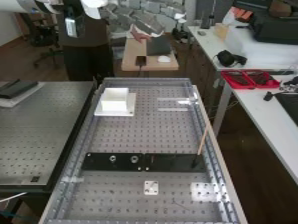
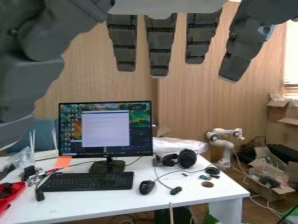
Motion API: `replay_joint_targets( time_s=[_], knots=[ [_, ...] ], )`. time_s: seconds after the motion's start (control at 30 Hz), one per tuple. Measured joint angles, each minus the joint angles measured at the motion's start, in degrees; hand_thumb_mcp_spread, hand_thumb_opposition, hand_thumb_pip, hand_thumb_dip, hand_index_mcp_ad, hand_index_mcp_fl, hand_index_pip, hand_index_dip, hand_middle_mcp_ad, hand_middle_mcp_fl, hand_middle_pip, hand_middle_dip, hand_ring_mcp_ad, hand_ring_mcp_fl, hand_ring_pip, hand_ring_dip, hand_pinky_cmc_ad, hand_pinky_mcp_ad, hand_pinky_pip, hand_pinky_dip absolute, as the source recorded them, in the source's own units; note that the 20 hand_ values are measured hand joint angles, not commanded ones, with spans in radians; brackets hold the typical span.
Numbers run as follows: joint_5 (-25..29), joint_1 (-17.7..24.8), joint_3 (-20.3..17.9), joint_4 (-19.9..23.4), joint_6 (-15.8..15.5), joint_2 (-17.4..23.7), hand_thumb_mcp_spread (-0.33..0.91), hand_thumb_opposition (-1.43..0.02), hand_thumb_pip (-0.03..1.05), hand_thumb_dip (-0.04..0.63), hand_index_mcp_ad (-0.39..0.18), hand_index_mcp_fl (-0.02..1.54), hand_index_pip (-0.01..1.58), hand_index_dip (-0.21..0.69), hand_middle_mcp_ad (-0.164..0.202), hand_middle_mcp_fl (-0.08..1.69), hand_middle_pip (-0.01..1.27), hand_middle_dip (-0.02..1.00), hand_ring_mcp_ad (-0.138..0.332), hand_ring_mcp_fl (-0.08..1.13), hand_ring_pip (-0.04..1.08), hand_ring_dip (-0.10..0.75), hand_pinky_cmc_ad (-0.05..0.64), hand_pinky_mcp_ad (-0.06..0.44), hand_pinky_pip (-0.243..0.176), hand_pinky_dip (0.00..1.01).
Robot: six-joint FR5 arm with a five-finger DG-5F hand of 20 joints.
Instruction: Grab the smaller nut and place it in the white container
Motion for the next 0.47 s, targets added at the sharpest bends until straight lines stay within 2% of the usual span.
replay_joint_targets(
  time_s=[0.47],
  knots=[
    [-0.17, 0.16, -1.88, 0.26, 1.15, 1.38, 0.21, -0.66, 0.39, 0.021, -0.077, 0.18, 0.1, 0.164, 0.07, 0.14, 0.13, 0.19, 0.173, 0.0, 0.1, 0.082, 0.396, 0.328, -0.091, 0.36]
  ],
)
